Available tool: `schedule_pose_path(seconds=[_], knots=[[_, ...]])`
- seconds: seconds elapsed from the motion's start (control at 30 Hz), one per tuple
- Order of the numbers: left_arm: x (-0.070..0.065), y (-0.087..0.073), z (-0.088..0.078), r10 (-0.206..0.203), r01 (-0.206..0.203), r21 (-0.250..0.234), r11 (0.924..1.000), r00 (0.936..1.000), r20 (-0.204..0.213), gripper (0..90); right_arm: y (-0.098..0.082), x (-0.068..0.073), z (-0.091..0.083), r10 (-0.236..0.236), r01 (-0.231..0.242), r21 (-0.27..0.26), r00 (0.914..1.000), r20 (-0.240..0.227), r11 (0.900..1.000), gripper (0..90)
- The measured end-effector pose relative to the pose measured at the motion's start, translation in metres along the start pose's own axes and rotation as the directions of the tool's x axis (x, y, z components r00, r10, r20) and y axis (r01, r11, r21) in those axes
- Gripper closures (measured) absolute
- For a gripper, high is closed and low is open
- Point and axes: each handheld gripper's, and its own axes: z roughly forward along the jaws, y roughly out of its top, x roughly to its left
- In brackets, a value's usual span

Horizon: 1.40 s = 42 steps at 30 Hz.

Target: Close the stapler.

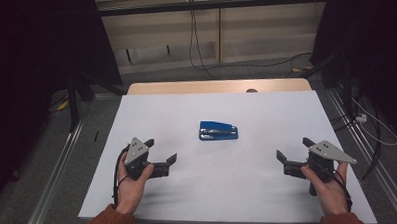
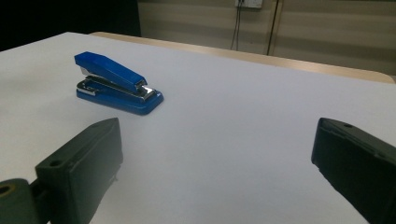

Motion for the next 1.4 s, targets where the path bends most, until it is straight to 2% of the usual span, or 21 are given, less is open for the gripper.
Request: schedule_pose_path(seconds=[0.27, 0.43, 0.6, 0.67, 0.7, 0.8, 0.93, 1.0, 1.1, 1.4], knots=[[0.002, -0.009, -0.012, -0.011, 0.011, 0.009, 0.9999, 0.9999, -0.011, 3.7, -0.008, -0.003, -0.015, 0.000, 0.000, -0.006, 0.9992, 0.040, 1.000, 1.8], [0.004, -0.012, -0.021, -0.011, 0.011, 0.003, 0.9999, 0.9994, -0.033, 3.7, -0.010, -0.004, -0.024, -0.004, 0.004, -0.006, 0.9995, 0.033, 1.000, 3.0], [0.004, -0.017, -0.028, -0.012, 0.012, 0.008, 0.9999, 0.9989, -0.046, 3.7, -0.013, -0.005, -0.032, -0.003, 0.004, -0.018, 0.9986, 0.052, 1.000, 3.6], [0.006, -0.017, -0.032, -0.006, 0.006, -0.006, 1.0000, 0.9985, -0.054, 3.7, -0.014, -0.006, -0.037, 0.011, -0.010, -0.031, 0.9983, 0.058, 0.999, 3.6], [0.007, -0.018, -0.034, -0.019, 0.018, -0.020, 0.9996, 0.9977, -0.065, 3.7, -0.015, -0.007, -0.040, 0.016, -0.013, -0.036, 0.9976, 0.068, 0.999, 3.6], [0.007, -0.021, -0.038, -0.007, 0.008, 0.011, 0.9999, 0.9978, -0.066, 3.7, -0.019, -0.009, -0.044, 0.010, -0.007, -0.043, 0.9966, 0.081, 0.999, 3.5], [0.005, -0.021, -0.042, 0.001, -0.003, -0.021, 0.9998, 0.9972, -0.075, 3.7, -0.022, -0.006, -0.044, -0.003, 0.005, -0.031, 0.9968, 0.080, 1.000, 3.2], [0.005, -0.021, -0.043, 0.001, -0.002, -0.020, 0.9998, 0.9972, -0.075, 3.7, -0.023, -0.004, -0.042, 0.004, -0.002, -0.021, 0.9978, 0.067, 1.000, 2.8], [0.006, -0.021, -0.042, -0.009, 0.007, -0.029, 0.9996, 0.9966, -0.081, 3.7, -0.022, -0.004, -0.041, 0.012, -0.010, -0.037, 0.9986, 0.052, 0.999, 2.7], [0.007, -0.021, -0.038, -0.016, 0.016, -0.002, 0.9999, 0.9978, -0.065, 3.7, -0.022, -0.005, -0.036, 0.026, -0.025, -0.033, 0.9987, 0.044, 0.999, 2.7]])
